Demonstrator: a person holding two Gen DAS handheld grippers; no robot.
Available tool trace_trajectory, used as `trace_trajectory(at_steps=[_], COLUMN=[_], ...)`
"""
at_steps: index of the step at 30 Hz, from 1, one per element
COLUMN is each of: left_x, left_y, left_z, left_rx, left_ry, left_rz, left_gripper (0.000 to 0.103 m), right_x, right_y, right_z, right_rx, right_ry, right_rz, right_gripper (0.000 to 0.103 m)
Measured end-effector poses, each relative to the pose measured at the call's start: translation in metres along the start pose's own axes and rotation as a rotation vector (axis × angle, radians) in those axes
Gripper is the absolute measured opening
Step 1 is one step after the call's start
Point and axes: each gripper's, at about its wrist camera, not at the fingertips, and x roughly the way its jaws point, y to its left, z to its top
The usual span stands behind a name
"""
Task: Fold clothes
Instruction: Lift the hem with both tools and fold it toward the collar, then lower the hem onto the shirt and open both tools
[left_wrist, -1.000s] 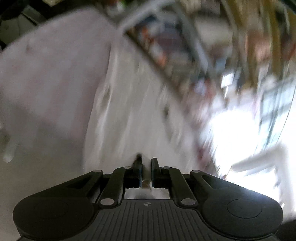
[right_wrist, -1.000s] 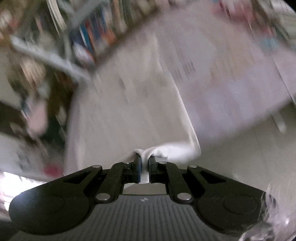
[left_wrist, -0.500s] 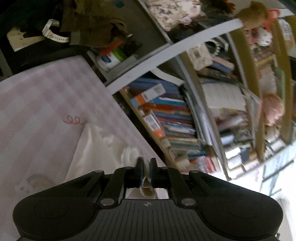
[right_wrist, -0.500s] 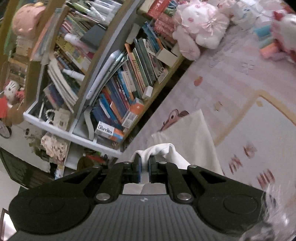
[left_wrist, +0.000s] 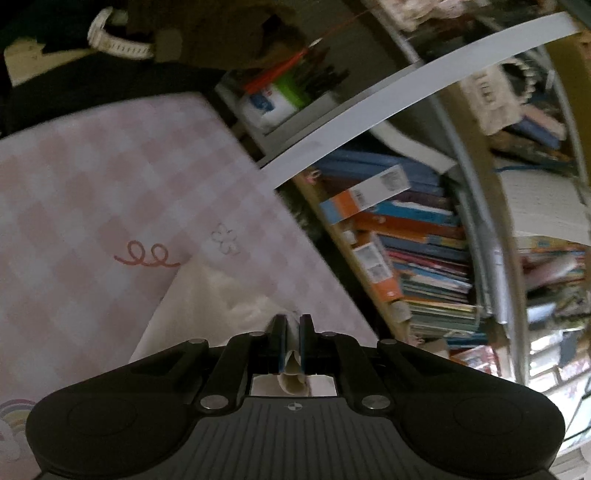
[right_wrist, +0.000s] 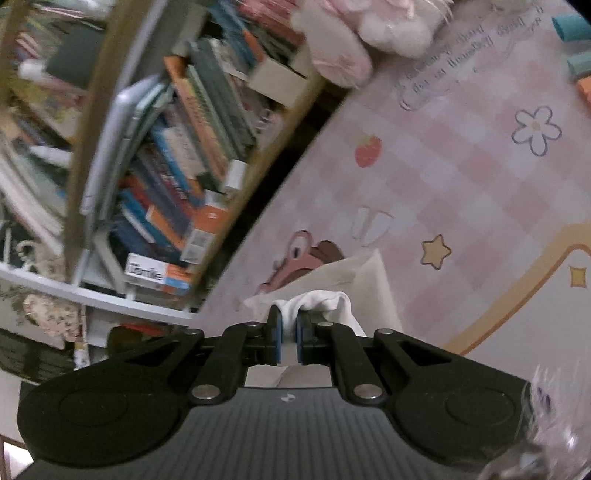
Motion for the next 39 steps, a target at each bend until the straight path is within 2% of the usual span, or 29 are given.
trace_trajectory(at_steps=[4,13,18,20,22,24,25,26,27,29,31,35,37,39], left_x=[0.023,0.069,0.083,0.083,0.081,0.079,0.077,0.074,0.07,0.059,0.046,0.028,0.029,0.039], left_y=[0.008,0.032,0.043,0.042,0.037,0.03,0.024,0.016,0.007,-0.014,-0.036,-0.073,-0.085,-0.093], left_z=[0.008,0.025,0.026,0.027,0.027,0.028,0.027,0.026,0.023,0.011,-0.006,-0.062,-0.09,-0.113], left_rx=[-0.023,-0.078,-0.07,-0.05,0.002,0.059,0.101,0.149,0.213,0.354,0.501,0.763,0.844,0.886], left_ry=[0.024,0.114,0.154,0.164,0.183,0.201,0.21,0.216,0.217,0.189,0.144,0.077,0.066,0.082], left_rz=[0.022,0.055,0.08,0.084,0.1,0.119,0.132,0.151,0.181,0.242,0.297,0.296,0.284,0.278], left_gripper=[0.005,0.005,0.006,0.01,0.01,0.015,0.017,0.022,0.028,0.047,0.052,0.059,0.059,0.059], right_x=[0.015,0.037,0.057,0.06,0.06,0.059,0.058,0.056,0.053,0.048,0.044,0.039,0.043,0.052], right_y=[-0.007,-0.02,-0.03,-0.032,-0.029,-0.022,-0.017,-0.009,-0.001,0.017,0.038,0.08,0.092,0.097], right_z=[0.004,0.009,0.007,0.006,0.006,0.007,0.007,0.006,0.005,0.001,-0.014,-0.057,-0.091,-0.121], right_rx=[0.029,0.148,0.178,0.172,0.151,0.102,0.067,0.021,-0.035,-0.165,-0.34,-0.751,-0.963,-1.088], right_ry=[0.002,-0.056,-0.052,-0.057,-0.056,-0.05,-0.046,-0.045,-0.05,-0.059,-0.085,-0.166,-0.2,-0.187], right_rz=[-0.03,-0.076,-0.13,-0.128,-0.133,-0.138,-0.143,-0.156,-0.178,-0.224,-0.295,-0.44,-0.451,-0.42], right_gripper=[0.007,0.007,0.007,0.008,0.011,0.024,0.031,0.045,0.05,0.055,0.061,0.085,0.088,0.089])
